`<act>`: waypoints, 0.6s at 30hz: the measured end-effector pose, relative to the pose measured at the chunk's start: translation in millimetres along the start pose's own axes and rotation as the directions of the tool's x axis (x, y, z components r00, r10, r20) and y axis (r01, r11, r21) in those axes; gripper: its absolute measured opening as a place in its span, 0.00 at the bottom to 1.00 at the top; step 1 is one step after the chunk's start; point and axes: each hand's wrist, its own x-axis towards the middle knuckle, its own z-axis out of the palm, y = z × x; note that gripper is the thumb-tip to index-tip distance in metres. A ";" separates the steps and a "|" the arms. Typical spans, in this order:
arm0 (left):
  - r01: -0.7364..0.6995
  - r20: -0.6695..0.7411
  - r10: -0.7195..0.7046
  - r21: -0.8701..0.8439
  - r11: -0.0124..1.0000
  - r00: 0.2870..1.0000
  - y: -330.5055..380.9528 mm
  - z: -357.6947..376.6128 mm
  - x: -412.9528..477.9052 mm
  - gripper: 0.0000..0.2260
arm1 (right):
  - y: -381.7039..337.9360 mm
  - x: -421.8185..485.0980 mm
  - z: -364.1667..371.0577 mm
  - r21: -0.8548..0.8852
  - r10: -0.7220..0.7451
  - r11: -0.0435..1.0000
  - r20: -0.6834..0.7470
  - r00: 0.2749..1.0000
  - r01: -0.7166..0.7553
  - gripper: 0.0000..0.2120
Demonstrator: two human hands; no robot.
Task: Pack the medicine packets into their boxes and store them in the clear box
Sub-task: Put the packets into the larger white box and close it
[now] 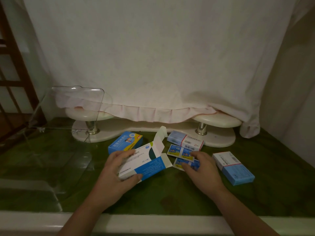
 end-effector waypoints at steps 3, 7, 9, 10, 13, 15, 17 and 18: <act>0.003 -0.007 -0.003 -0.014 1.000 1.000 -1.0 0.1 -0.8 0.29 | 2.5 7.3 -1.0 -0.004 -0.034 0.999 0.083 0.996 0.034 0.29; 0.020 -0.003 -0.020 -0.005 1.000 1.000 -2.0 -0.1 0.5 0.30 | 5.7 16.3 1.4 -0.106 -0.075 0.990 0.188 0.979 0.096 0.38; 0.026 -0.007 -0.026 -0.001 1.000 1.000 -1.6 -0.4 0.6 0.31 | 6.7 19.7 3.7 -0.148 -0.085 0.982 0.211 0.974 0.117 0.41; 0.027 -0.010 -0.027 0.001 1.000 1.000 -1.4 -0.5 0.6 0.31 | 7.7 21.1 4.9 -0.161 -0.088 0.979 0.214 0.973 0.124 0.42; 0.029 -0.012 -0.029 0.005 1.000 1.000 0.3 -0.6 0.0 0.31 | 9.6 23.3 8.0 -0.207 -0.090 0.969 0.220 0.971 0.136 0.43; 0.032 -0.013 -0.032 0.011 0.999 0.999 1.2 -0.6 -0.4 0.31 | 10.0 23.0 9.0 -0.216 -0.083 0.968 0.213 0.974 0.130 0.43; 0.035 -0.020 -0.034 0.015 0.999 0.999 1.8 -0.8 -0.5 0.31 | 9.1 22.5 8.7 -0.218 -0.081 0.968 0.200 0.977 0.124 0.42; 0.038 -0.021 -0.037 0.016 0.999 0.999 2.1 -0.8 -0.6 0.31 | 8.7 22.4 8.1 -0.220 -0.083 0.968 0.190 0.978 0.125 0.40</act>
